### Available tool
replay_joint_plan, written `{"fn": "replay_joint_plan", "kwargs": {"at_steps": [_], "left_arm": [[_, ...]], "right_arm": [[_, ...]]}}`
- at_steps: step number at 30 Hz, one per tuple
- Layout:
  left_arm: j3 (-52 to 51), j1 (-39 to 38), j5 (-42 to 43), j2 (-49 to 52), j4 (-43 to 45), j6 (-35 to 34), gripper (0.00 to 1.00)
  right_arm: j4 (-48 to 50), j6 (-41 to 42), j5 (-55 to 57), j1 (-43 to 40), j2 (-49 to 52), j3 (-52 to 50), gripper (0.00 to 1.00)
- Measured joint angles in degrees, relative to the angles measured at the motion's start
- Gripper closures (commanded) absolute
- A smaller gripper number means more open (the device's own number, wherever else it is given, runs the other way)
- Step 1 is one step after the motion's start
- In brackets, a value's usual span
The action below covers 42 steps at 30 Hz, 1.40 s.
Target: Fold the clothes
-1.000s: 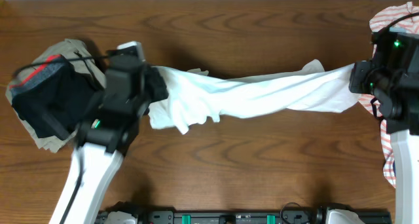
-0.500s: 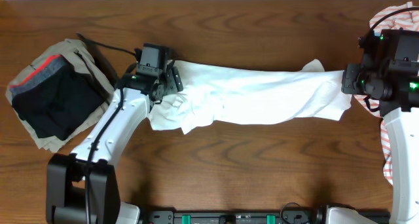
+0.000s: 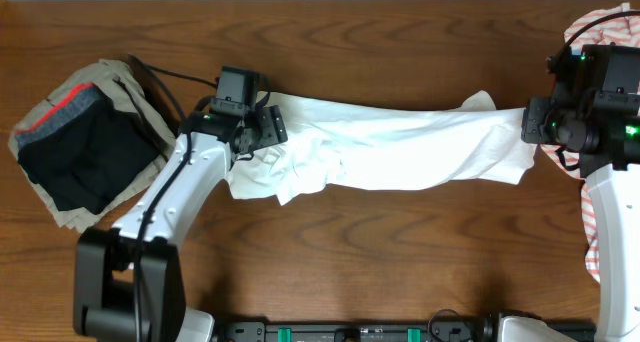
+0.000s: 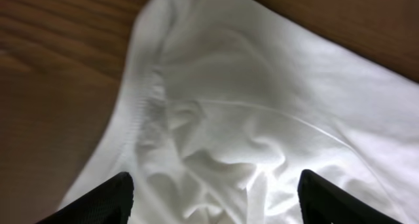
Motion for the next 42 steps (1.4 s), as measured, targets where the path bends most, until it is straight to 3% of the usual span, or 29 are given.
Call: {"fn": "replay_joint_plan", "kwargs": {"at_steps": [7,14,16,27,42], "left_arm": [[0.0,0.0,2.4,6.3,1.2,-2.1,0.23],[0.0,0.0,3.7,7.3,4.0,-4.4,0.56],[0.0,0.0,4.1,7.3,4.6,-4.6,0.60],[0.0,0.0,5.4,7.3,1.4,-5.2,0.59],[0.0,0.0,5.4,8.1,3.7,-8.3,0.59]], "right_arm": [[0.0,0.0,-0.2,0.0,0.0,0.0,0.99],[0.1,0.0,-0.2,0.0,0.0,0.0,0.99],[0.2,0.0,-0.2,0.0,0.0,0.0,0.99],[0.2,0.0,-0.3,0.0,0.0,0.0,0.99],[0.2,0.0,-0.3,0.0,0.0,0.0,0.99]]}}
